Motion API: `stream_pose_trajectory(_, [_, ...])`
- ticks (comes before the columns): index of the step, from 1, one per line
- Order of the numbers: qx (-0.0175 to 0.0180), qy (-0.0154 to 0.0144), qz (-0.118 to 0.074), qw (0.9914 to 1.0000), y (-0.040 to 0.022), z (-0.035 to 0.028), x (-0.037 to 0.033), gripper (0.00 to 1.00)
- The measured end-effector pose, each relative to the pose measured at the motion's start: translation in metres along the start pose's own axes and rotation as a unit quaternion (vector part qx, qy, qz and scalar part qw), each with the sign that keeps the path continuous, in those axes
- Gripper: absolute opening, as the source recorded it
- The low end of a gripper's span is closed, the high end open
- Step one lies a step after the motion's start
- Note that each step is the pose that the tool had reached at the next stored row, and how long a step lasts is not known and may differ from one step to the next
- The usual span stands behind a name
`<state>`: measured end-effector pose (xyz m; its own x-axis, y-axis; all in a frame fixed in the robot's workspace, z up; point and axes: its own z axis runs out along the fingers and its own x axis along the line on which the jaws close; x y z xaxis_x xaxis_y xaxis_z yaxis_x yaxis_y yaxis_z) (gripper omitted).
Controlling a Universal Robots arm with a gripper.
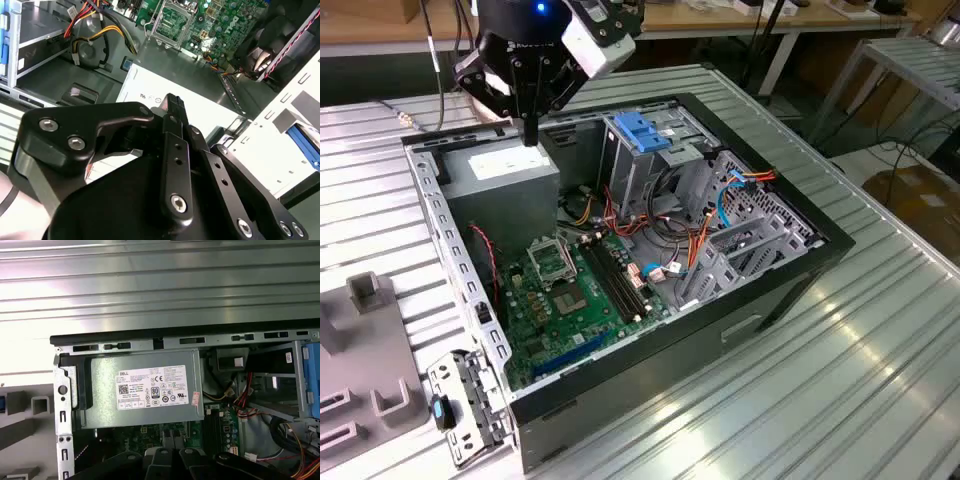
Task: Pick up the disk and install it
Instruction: 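Reach for the disk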
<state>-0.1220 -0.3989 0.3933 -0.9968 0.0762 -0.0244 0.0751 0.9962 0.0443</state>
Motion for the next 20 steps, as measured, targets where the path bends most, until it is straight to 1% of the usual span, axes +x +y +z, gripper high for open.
stream_pose_trajectory(20, [0.0,0.0,0.0,1.0,-0.0007,-0.0002,0.0091,0.11])
